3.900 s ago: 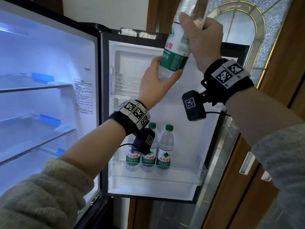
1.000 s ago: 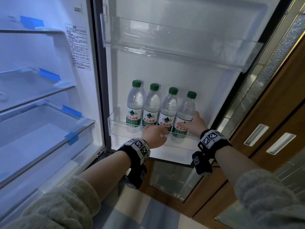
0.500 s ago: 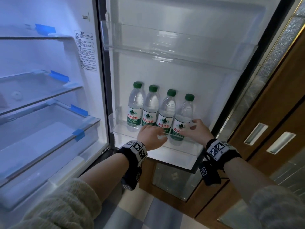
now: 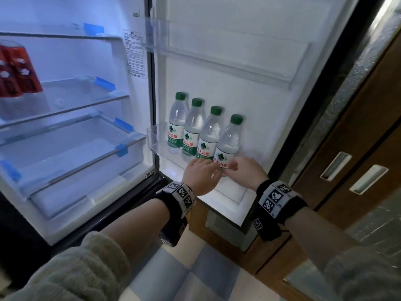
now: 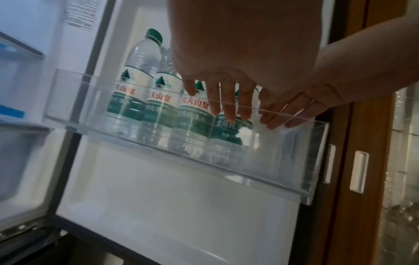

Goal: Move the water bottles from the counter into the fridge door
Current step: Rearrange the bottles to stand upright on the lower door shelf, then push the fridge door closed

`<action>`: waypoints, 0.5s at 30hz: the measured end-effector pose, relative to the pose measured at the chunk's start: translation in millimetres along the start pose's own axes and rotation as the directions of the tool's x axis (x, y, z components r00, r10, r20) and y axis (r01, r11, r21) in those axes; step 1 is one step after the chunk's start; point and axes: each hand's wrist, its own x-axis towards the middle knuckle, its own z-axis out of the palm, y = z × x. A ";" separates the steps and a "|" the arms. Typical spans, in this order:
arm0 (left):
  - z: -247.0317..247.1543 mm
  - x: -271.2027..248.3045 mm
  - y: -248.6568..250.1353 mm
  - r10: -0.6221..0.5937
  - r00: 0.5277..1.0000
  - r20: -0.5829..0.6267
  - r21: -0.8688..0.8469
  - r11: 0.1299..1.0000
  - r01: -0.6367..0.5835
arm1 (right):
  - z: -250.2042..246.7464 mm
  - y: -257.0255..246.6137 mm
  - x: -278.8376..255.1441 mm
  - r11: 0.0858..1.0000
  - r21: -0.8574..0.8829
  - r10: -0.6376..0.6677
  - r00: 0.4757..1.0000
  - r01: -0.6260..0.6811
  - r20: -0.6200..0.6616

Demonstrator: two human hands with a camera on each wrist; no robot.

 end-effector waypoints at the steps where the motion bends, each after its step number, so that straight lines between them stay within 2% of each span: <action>1: -3.4 -3.8 -1.4 -0.028 1.000 0.007 -0.002 1.000 0.028 | -0.2 -5.6 -4.1 1.000 -0.001 -0.030 1.000 0.030 -0.006; 4: -13.3 -18.6 -8.2 -0.069 0.998 0.001 0.000 0.998 0.069 | 3.3 -23.4 -16.1 0.987 -0.006 -0.164 0.986 0.163 -0.018; 9: -27.3 -49.4 -29.1 -0.122 0.992 -0.018 0.008 0.992 0.122 | 16.1 -59.9 -36.5 0.923 -0.093 -0.374 0.927 0.374 0.015; 12: -41.1 -71.1 -40.9 -0.183 0.983 -0.001 0.028 0.983 0.183 | 25.4 -84.3 -47.4 0.879 -0.105 -0.464 0.885 0.465 0.036; 15: -58.7 -96.9 -48.2 -0.230 0.971 -0.063 0.029 0.972 0.232 | 36.3 -109.6 -63.1 0.811 -0.110 -0.577 0.817 0.575 0.016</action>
